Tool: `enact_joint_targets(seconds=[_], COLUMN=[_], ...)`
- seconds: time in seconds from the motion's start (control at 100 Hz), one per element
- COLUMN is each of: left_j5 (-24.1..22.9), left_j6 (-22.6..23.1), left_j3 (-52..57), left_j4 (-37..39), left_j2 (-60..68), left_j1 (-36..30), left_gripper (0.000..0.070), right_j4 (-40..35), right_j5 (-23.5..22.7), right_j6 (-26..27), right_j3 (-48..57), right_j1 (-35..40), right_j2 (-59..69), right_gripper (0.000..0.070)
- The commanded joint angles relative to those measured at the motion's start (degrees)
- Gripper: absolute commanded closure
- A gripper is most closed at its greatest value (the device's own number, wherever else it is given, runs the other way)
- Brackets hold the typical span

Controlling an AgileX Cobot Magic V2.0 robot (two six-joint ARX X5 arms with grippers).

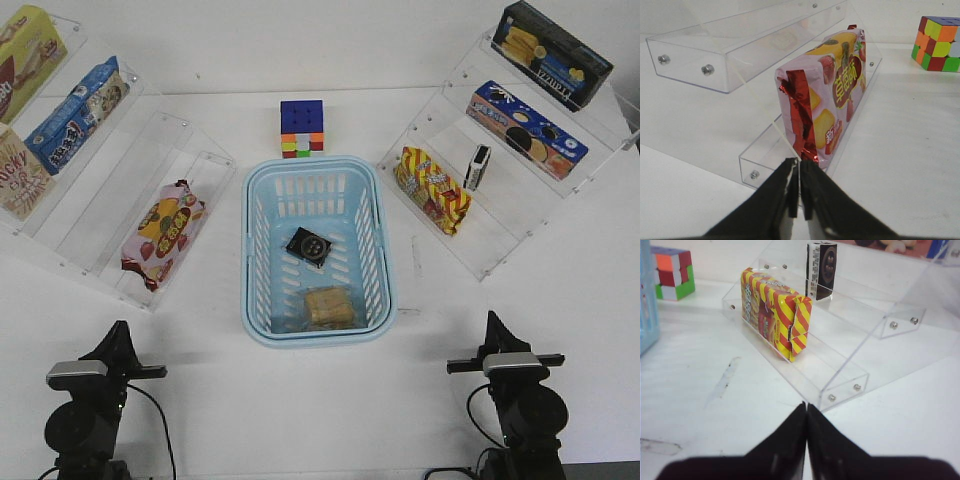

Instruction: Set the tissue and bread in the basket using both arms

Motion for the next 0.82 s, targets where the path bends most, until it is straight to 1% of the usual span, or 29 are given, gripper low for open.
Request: enact_joint_targets(seconds=[0.0,0.24,0.81], left_j5=[0.2,0.2,0.2], left_j6=[0.7,0.7,0.7], left_j3=[-1.1,-1.1,-1.1], left_j4=[0.6,0.6,0.6], left_j2=[-0.1,-0.1,-0.1], left_j1=[0.0,0.0,0.0], left_gripper=[0.0699,0.0699,0.0699], right_j4=[0.6,2.0,1.9], right_j5=[0.1,0.1,0.1], right_j6=[2.0,2.1,2.1], right_j3=[-0.1,-0.1,-0.1], right_j1=[0.0,0.0,0.0], right_j2=[0.0,0.0,0.0], right_gripper=[0.0700,0.0700,0.0700])
